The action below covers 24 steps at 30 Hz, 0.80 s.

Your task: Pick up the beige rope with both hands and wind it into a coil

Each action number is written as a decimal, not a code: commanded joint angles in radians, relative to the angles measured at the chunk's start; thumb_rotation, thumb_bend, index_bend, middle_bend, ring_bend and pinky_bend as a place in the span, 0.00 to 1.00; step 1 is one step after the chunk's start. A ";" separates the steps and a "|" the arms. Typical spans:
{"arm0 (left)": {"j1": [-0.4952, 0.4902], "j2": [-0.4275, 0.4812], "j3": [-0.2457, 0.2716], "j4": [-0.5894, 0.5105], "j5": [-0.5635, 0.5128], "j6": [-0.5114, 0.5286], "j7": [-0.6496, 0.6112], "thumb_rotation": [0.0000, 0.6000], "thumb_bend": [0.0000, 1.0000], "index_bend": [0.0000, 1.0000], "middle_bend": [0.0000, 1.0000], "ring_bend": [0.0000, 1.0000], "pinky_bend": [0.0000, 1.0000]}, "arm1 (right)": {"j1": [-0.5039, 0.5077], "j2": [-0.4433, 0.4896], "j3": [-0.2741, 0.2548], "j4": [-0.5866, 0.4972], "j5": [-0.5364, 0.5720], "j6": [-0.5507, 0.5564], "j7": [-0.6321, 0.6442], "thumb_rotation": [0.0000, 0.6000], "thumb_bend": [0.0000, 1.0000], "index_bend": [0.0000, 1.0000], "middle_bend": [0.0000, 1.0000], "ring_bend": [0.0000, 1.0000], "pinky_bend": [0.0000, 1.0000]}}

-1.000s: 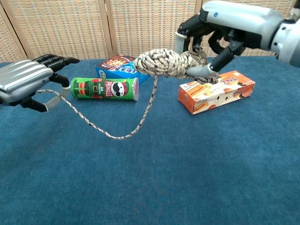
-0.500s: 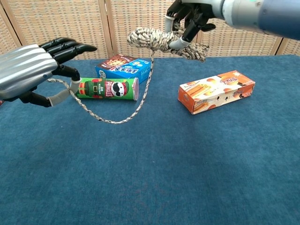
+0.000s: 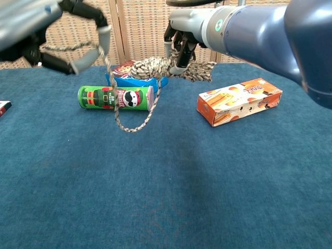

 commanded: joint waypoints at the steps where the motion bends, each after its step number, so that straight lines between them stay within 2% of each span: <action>1: -0.025 0.030 -0.077 -0.111 -0.091 -0.054 -0.013 1.00 0.55 0.84 0.00 0.00 0.00 | 0.000 -0.006 -0.008 0.001 -0.009 0.001 -0.001 1.00 0.75 0.67 0.77 0.63 1.00; 4: -0.037 0.021 -0.136 -0.167 -0.159 -0.068 -0.035 1.00 0.56 0.85 0.00 0.00 0.00 | -0.003 -0.012 -0.023 0.006 -0.022 -0.005 -0.001 1.00 0.75 0.67 0.77 0.63 1.00; 12: -0.067 0.004 -0.229 -0.260 -0.316 -0.134 -0.064 1.00 0.56 0.85 0.00 0.00 0.00 | -0.015 -0.012 -0.045 0.004 -0.059 -0.035 0.024 1.00 0.75 0.67 0.77 0.63 1.00; 16: -0.106 -0.039 -0.317 -0.316 -0.482 -0.194 -0.119 1.00 0.56 0.85 0.00 0.00 0.00 | -0.020 -0.028 -0.068 0.014 -0.093 -0.041 0.033 1.00 0.75 0.67 0.77 0.63 1.00; 21: -0.148 -0.083 -0.391 -0.292 -0.568 -0.190 -0.097 1.00 0.57 0.85 0.00 0.00 0.00 | -0.034 -0.028 -0.087 0.014 -0.137 -0.068 0.063 1.00 0.75 0.67 0.77 0.63 1.00; 24: -0.179 -0.123 -0.456 -0.267 -0.679 -0.208 -0.129 1.00 0.57 0.85 0.00 0.00 0.00 | -0.051 -0.016 -0.105 0.006 -0.182 -0.112 0.110 1.00 0.75 0.67 0.77 0.63 1.00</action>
